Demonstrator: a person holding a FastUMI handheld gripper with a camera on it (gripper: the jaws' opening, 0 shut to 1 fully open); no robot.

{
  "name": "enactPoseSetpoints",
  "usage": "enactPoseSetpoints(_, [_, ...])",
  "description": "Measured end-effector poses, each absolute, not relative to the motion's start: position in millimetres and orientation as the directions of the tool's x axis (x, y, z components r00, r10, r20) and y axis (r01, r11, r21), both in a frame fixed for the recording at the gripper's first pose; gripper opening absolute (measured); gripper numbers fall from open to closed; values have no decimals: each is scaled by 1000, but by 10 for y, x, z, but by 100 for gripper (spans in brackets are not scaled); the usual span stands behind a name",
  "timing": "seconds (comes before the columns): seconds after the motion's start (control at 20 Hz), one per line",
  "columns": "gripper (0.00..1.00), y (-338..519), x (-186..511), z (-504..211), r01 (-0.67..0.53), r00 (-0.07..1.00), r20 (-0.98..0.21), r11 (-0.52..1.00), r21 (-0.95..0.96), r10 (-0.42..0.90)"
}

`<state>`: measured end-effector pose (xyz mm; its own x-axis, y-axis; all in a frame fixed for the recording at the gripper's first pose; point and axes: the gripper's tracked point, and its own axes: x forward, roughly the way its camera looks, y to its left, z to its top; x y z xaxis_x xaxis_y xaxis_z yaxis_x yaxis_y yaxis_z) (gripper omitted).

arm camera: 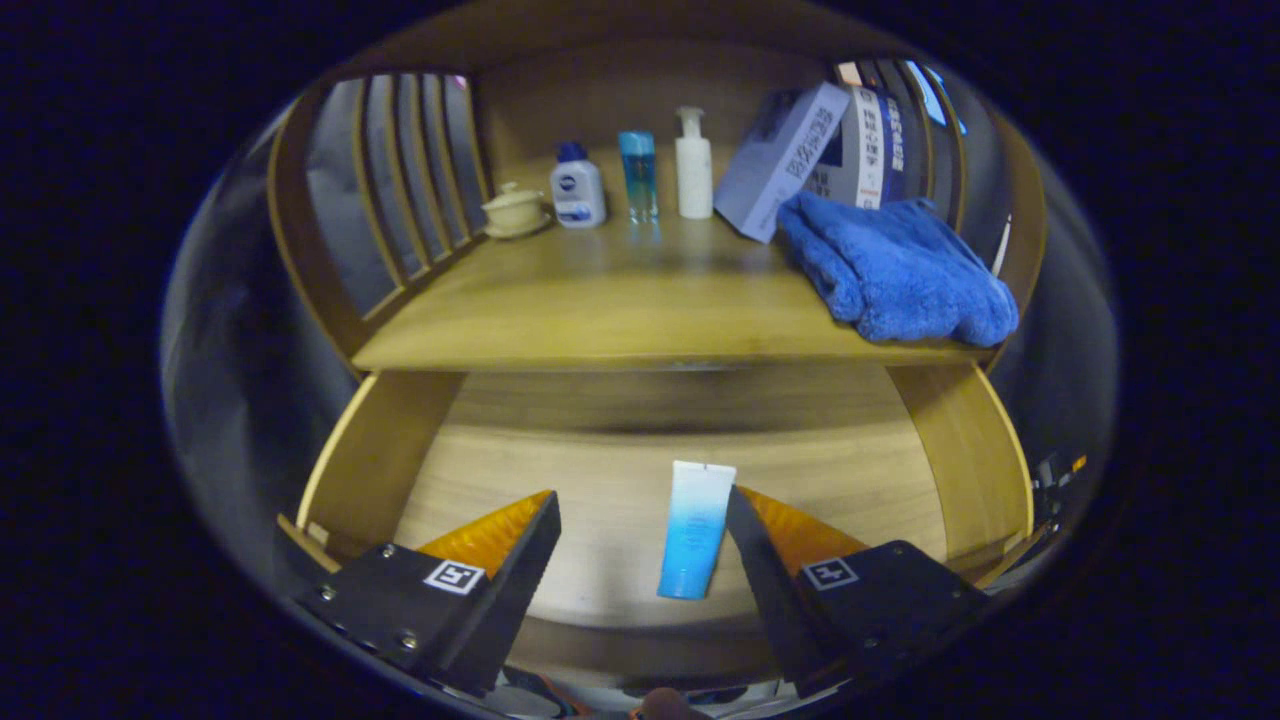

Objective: Pull open the drawer, take out the items inside it, and place them on the countertop above the cabinet.

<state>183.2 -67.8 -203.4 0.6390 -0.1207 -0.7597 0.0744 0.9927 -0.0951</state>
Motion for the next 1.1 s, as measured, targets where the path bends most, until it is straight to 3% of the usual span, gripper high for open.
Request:
enactPoseSetpoints(0.1, [99,-750,1890,-2198,105,567,-813,991,-89,-133])
enactPoseSetpoints(0.15, [91,-792,1890,-2272,118,530,-835,988,-101,-149])
enactPoseSetpoints(0.25, [90,-877,1903,-2443,128,463,-865,981,-148,-191])
enactPoseSetpoints(0.35, [82,-847,1843,-2562,122,386,-907,984,-129,-166])
enactPoseSetpoints(0.55, [81,-871,1650,-2723,128,203,-962,979,-156,-180])
enactPoseSetpoints(0.6, [81,-965,1683,-2660,146,194,-953,968,-205,-232])
enactPoseSetpoints(0.75, [44,-1002,1754,-2697,163,208,-947,964,-212,-243])
enactPoseSetpoints(0.85, [39,-991,1785,-2602,167,252,-937,964,-206,-243])
enactPoseSetpoints(1.1, [38,-889,1790,-2490,161,348,-922,980,-121,-171])
